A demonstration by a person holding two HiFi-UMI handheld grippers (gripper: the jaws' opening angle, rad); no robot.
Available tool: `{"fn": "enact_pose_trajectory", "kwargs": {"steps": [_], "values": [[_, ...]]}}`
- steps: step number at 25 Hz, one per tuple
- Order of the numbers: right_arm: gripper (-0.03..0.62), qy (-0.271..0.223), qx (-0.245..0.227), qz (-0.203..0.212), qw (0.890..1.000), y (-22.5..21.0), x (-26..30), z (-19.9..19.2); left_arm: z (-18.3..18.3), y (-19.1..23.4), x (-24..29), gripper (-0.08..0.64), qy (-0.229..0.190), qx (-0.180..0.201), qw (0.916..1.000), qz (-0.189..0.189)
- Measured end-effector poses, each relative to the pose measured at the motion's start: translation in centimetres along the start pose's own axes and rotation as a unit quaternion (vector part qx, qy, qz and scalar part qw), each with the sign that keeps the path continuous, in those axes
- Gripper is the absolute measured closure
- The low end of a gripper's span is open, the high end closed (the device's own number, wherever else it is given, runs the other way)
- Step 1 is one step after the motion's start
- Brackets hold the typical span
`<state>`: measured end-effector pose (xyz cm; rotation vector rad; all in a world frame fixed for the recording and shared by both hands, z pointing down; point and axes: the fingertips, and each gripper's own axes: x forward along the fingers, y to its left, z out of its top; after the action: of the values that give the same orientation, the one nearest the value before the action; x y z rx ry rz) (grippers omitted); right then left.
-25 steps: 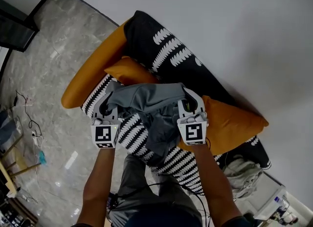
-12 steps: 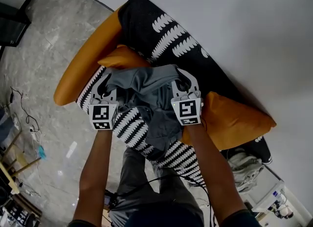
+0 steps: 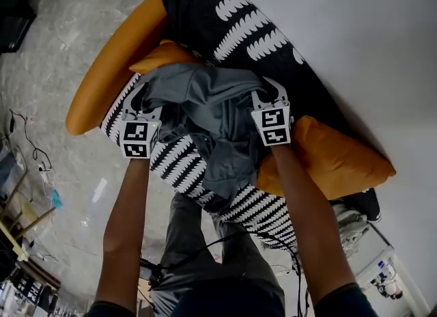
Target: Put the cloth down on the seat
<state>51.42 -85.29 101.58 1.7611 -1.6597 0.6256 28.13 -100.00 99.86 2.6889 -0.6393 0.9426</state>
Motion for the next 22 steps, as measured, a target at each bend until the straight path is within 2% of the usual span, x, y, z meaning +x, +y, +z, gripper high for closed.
{"fn": "enact_pose_trajectory", "kwargs": {"steps": [6,11,14,22], "values": [[0.499,0.025,0.012,0.031,0.999,1.3,1.5,-1.5,-3.0,0.3,0.6,0.309,0.029,-0.005,0.9995,-0.011],[0.420,0.052,0.039,0.046,0.997,1.9,1.3,-2.9,-3.9,0.3,-0.2,0.267,0.045,-0.001,0.9987,-0.022],[0.394,0.060,0.048,0.049,0.996,2.1,0.6,-2.8,-4.6,0.2,-1.2,0.239,0.059,-0.003,0.9978,-0.031],[0.370,0.049,0.056,0.047,0.996,2.9,-2.4,-1.4,-3.7,-0.4,-4.7,0.239,0.051,0.004,0.9985,-0.019]]}}
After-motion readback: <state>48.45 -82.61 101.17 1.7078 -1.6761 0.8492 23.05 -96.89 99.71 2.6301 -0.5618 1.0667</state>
